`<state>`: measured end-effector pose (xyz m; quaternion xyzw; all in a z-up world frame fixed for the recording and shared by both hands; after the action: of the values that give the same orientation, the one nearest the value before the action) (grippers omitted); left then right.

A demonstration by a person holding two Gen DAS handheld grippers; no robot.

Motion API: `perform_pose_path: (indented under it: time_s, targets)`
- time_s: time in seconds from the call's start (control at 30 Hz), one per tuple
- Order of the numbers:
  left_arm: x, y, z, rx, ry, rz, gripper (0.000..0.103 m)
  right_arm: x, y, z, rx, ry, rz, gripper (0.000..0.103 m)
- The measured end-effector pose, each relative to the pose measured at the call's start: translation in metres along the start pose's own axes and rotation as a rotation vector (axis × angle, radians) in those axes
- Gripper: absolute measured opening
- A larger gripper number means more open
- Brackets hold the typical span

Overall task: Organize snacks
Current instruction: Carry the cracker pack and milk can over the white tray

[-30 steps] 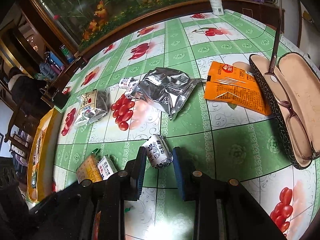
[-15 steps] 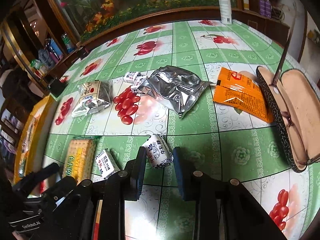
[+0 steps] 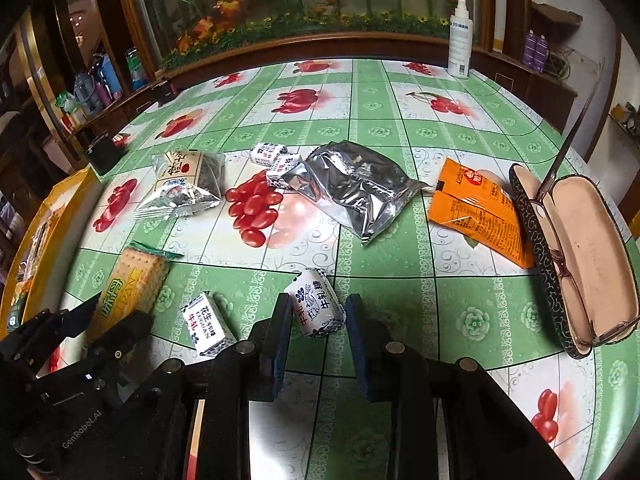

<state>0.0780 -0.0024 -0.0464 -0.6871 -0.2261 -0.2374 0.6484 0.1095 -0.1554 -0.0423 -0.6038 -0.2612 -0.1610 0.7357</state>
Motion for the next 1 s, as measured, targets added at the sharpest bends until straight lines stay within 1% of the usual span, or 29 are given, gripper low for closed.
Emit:
perform_pose_path:
  time_s: [0.13, 0.37, 1.0]
  targets:
    - [0.001, -0.001, 0.002, -0.019, -0.022, -0.005, 0.046, 0.001, -0.005, 0.002, 0.014, 0.005, -0.02, 0.029]
    - [0.002, -0.002, 0.007, -0.041, -0.059, -0.017, 0.046, 0.002, -0.007, 0.008, 0.033, 0.004, -0.027, 0.029]
    - [0.007, -0.015, 0.008, -0.009, -0.045, -0.085, 0.046, 0.003, -0.011, 0.012, 0.055, 0.008, -0.04, 0.029]
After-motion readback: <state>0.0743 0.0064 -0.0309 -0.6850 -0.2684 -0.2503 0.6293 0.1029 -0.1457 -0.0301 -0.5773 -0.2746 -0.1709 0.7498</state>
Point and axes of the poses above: each gripper's, at about its wrist camera, not at the fingertips, and y roughly the way its jaws point, z to its left, x to its top, the point moved 8 cm from there along y, roughly the way its jaws point, and after that the axes turned 1 degree about z, right-handed, at the moved point
